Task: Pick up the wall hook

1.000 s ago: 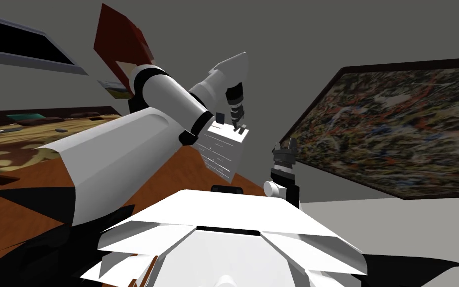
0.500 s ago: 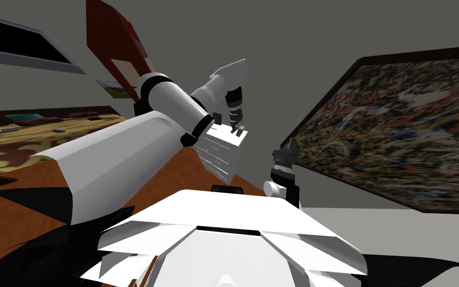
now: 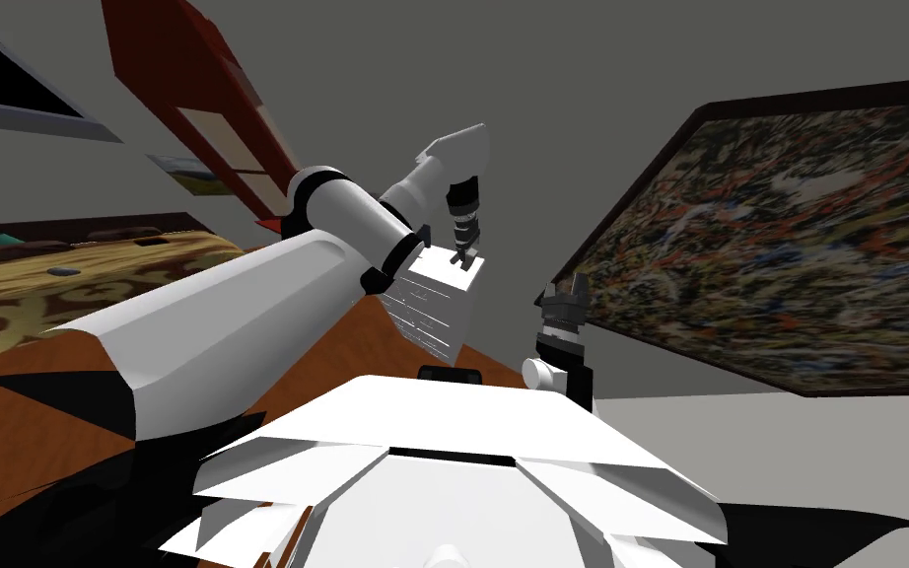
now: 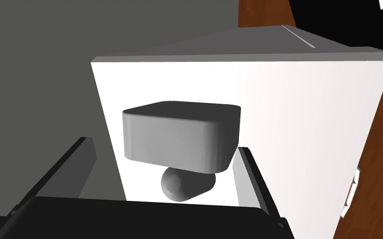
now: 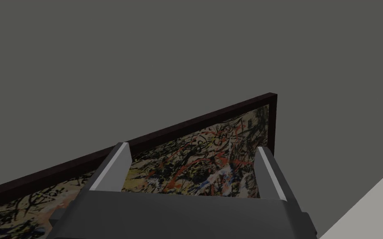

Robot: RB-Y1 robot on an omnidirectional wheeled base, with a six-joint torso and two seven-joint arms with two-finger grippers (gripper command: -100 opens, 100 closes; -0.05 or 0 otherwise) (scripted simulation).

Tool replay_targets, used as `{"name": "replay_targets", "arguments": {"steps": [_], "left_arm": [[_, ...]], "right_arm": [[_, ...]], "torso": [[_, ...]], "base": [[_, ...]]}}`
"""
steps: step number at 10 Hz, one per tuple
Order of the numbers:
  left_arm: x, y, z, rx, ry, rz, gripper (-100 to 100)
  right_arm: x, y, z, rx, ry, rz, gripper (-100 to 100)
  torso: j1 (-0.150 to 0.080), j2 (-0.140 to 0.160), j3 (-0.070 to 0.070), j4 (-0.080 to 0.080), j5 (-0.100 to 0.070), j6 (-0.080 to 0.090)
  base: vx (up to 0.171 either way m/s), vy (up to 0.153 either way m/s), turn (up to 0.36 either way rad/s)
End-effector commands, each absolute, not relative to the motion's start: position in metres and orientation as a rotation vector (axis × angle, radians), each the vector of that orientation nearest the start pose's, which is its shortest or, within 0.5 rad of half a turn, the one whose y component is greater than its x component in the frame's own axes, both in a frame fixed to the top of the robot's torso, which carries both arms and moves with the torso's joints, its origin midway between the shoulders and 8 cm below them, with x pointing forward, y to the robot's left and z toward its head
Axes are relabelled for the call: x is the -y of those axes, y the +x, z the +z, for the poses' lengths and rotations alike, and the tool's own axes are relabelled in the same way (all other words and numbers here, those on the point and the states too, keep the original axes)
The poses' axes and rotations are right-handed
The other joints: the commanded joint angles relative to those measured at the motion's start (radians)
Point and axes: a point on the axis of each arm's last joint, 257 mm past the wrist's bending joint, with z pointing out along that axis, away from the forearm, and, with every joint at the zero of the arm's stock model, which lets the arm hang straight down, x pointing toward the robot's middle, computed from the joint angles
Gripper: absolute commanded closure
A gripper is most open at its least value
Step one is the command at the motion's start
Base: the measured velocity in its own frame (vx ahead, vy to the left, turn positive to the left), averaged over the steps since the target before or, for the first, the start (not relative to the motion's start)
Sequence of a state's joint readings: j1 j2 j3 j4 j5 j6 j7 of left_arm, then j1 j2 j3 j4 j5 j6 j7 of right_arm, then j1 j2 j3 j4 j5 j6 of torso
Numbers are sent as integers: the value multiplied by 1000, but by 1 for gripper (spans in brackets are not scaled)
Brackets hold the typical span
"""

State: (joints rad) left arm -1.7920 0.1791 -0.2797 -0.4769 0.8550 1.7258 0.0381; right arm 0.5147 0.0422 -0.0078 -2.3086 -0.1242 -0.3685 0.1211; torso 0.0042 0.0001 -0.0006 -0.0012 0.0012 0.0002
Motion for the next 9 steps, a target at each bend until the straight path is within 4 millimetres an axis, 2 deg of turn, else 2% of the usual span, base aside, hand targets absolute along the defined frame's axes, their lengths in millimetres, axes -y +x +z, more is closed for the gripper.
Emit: {"name": "replay_targets", "arguments": {"steps": [1, 4, 9], "left_arm": [[30, 532, 7, -2605, -1470, -510, -100], [23, 531, 0, -2583, -1528, -499, -100], [7, 536, -1, -2509, -1589, -489, -100]], "right_arm": [[303, 355, 6, -620, 808, 1235, 0], [303, 355, 6, -620, 808, 1234, 0], [303, 355, 6, -620, 808, 1235, 0]], "torso": [[0, 0, 0, 0, 0, 0], [1, 0, 0, 0, 0, -1], [0, -1, 0, 0, 0, 0]], "base": [[0, 64, -104], [1, 52, -169], [1, 43, -144]]}}
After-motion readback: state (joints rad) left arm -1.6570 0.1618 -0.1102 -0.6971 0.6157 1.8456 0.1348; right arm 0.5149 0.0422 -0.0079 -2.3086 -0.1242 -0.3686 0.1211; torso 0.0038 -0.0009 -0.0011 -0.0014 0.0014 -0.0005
